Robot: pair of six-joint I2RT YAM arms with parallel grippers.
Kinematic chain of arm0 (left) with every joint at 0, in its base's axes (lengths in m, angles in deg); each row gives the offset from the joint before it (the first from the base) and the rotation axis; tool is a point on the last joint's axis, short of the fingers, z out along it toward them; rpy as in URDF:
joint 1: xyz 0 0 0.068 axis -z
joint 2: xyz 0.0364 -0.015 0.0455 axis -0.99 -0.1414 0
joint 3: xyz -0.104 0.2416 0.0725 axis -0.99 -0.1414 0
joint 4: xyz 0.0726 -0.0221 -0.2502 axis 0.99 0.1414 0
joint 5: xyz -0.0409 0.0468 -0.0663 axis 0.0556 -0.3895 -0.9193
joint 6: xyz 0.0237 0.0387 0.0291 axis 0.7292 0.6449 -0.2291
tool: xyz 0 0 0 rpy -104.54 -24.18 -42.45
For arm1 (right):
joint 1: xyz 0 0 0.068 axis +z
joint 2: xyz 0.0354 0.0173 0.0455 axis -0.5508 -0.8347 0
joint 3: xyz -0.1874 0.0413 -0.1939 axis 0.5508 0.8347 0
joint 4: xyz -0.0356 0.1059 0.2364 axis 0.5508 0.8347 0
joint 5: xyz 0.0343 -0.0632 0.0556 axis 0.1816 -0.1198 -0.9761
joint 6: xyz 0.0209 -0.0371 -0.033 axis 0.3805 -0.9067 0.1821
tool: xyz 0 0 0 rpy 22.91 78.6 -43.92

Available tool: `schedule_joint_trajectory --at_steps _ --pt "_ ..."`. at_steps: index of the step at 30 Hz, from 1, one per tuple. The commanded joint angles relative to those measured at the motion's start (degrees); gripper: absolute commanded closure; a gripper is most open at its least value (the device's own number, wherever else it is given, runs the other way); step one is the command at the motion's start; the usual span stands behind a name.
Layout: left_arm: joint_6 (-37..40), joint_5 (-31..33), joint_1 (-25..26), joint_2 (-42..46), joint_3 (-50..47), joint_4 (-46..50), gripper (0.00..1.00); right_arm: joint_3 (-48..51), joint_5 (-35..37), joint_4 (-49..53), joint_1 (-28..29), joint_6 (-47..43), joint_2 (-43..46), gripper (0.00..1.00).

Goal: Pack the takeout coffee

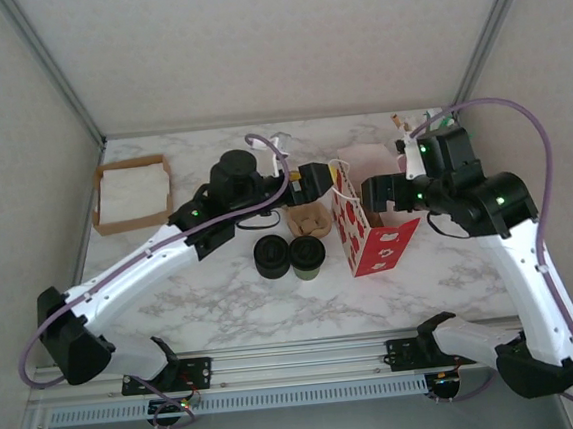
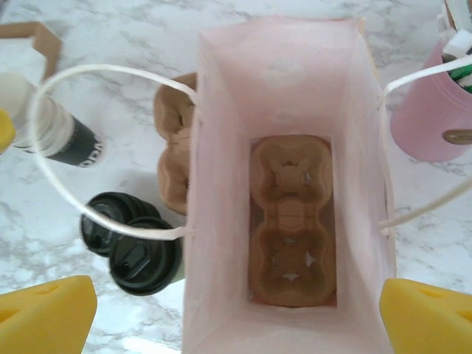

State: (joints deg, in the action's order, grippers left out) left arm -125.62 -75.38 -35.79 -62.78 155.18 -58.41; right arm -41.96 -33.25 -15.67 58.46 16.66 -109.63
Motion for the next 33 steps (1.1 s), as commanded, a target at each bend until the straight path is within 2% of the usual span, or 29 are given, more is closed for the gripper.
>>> schedule_joint_trajectory --at_steps 1,8,13,19,25,33 --pt "2.0 1.9 0.5 5.5 -1.1 -2.0 0.00 -1.9 -4.4 0.6 0.5 0.0 2.1 0.01" --pt "3.3 5.0 0.5 13.3 -7.2 -2.4 0.00 0.6 -12.7 -3.2 2.1 0.7 4.4 0.01" --pt "2.6 8.5 0.2 18.5 -12.3 -0.6 0.00 1.6 -13.3 -5.7 9.0 0.8 4.1 0.01" --pt "-0.1 11.3 -1.0 24.4 -19.4 0.8 0.00 1.4 -7.1 -6.1 21.1 -0.6 0.5 0.01" --pt "-2.2 11.8 -3.3 29.3 -25.6 1.5 0.00 -0.5 1.5 -4.3 30.4 -1.2 -4.2 0.01" --pt "-4.7 9.2 -6.9 31.3 -31.0 3.7 0.00 -1.5 9.9 -0.2 36.3 0.1 -11.5 0.01"
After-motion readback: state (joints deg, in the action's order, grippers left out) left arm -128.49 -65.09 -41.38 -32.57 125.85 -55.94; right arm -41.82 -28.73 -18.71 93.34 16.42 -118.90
